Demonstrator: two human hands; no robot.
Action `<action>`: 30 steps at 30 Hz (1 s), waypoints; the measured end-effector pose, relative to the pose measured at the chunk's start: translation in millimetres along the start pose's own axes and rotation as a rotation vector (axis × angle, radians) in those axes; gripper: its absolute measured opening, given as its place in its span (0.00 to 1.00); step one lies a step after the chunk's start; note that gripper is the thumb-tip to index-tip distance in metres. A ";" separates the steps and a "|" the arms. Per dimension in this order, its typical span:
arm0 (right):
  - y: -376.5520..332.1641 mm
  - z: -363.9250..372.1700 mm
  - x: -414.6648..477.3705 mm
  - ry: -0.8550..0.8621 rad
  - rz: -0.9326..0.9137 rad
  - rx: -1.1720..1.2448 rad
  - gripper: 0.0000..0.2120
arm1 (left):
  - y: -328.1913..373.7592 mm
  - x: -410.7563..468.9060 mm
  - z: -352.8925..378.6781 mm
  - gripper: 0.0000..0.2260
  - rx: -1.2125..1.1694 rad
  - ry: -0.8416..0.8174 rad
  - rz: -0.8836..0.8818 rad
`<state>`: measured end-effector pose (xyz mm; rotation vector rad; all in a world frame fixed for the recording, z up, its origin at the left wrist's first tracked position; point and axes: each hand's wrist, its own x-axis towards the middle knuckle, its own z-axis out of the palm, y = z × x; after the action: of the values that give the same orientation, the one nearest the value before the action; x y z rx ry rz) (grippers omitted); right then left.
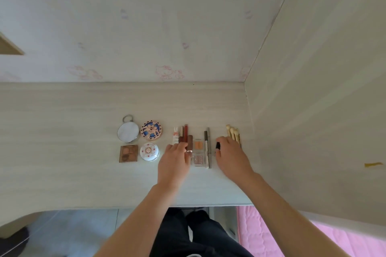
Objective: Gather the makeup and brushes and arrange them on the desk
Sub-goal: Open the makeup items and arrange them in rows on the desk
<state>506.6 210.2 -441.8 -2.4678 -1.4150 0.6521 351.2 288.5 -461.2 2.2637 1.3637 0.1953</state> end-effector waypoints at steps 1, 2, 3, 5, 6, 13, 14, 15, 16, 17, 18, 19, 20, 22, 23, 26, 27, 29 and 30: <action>-6.6 2.3 0.0 0.000 -0.027 -0.016 0.14 | -7.9 -1.7 -3.4 0.13 0.014 0.008 -0.002; -13.6 4.7 0.1 -0.002 -0.052 -0.024 0.14 | -15.9 -3.5 -7.7 0.11 0.031 0.017 0.002; -20.3 8.0 1.0 -0.008 -0.072 -0.024 0.15 | -24.4 -4.8 -12.3 0.10 0.043 0.032 0.006; -34.1 14.2 2.9 -0.024 -0.094 -0.018 0.15 | -41.6 -7.4 -21.6 0.09 0.052 0.075 0.002; -41.4 16.6 4.0 -0.033 -0.104 -0.024 0.14 | -49.7 -8.3 -26.1 0.10 0.051 0.082 -0.011; -97.8 42.3 13.5 -0.015 -0.096 -0.064 0.18 | -114.4 1.0 -53.3 0.08 0.016 0.100 -0.056; -106.3 46.0 14.1 -0.014 -0.095 -0.070 0.19 | -124.2 3.5 -57.8 0.08 0.015 0.091 -0.050; -115.6 50.0 14.8 -0.016 -0.086 -0.070 0.20 | -134.4 6.0 -63.4 0.08 0.017 0.081 -0.046; -124.6 54.2 15.5 -0.018 -0.077 -0.063 0.20 | -144.4 8.7 -69.1 0.08 0.026 0.068 -0.040; -132.8 58.3 16.2 -0.012 -0.070 -0.052 0.20 | -154.0 11.4 -74.4 0.09 0.039 0.052 -0.038; -140.8 62.4 17.0 -0.004 -0.063 -0.043 0.19 | -163.7 14.5 -79.0 0.09 0.050 0.034 -0.039; -148.1 67.2 18.3 0.008 -0.055 -0.038 0.18 | -173.2 17.8 -83.3 0.10 0.055 0.019 -0.043; -155.3 72.1 19.5 0.023 -0.050 -0.039 0.18 | -182.7 21.2 -86.8 0.10 0.055 0.005 -0.046; -169.0 81.8 23.3 0.042 -0.055 -0.038 0.17 | -199.0 28.7 -92.2 0.11 0.049 -0.021 -0.050; -175.8 85.7 26.0 0.051 -0.064 -0.038 0.16 | -204.8 32.9 -94.4 0.11 0.048 -0.032 -0.055; -191.4 95.2 37.3 0.092 -0.079 -0.045 0.15 | -214.2 47.5 -99.3 0.12 0.047 -0.063 -0.069; -195.1 97.9 41.4 0.094 -0.082 -0.059 0.15 | -215.7 52.0 -100.4 0.11 0.038 -0.071 -0.073; -201.6 101.6 49.8 0.069 -0.079 -0.095 0.15 | -216.5 60.0 -101.6 0.10 0.012 -0.077 -0.086; -204.3 103.0 54.7 0.056 -0.075 -0.098 0.15 | -216.4 64.0 -101.3 0.09 -0.004 -0.075 -0.094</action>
<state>325.6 358.8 -464.6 -2.4708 -1.5444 0.5056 174.6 460.3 -483.7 2.1747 1.4253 0.0805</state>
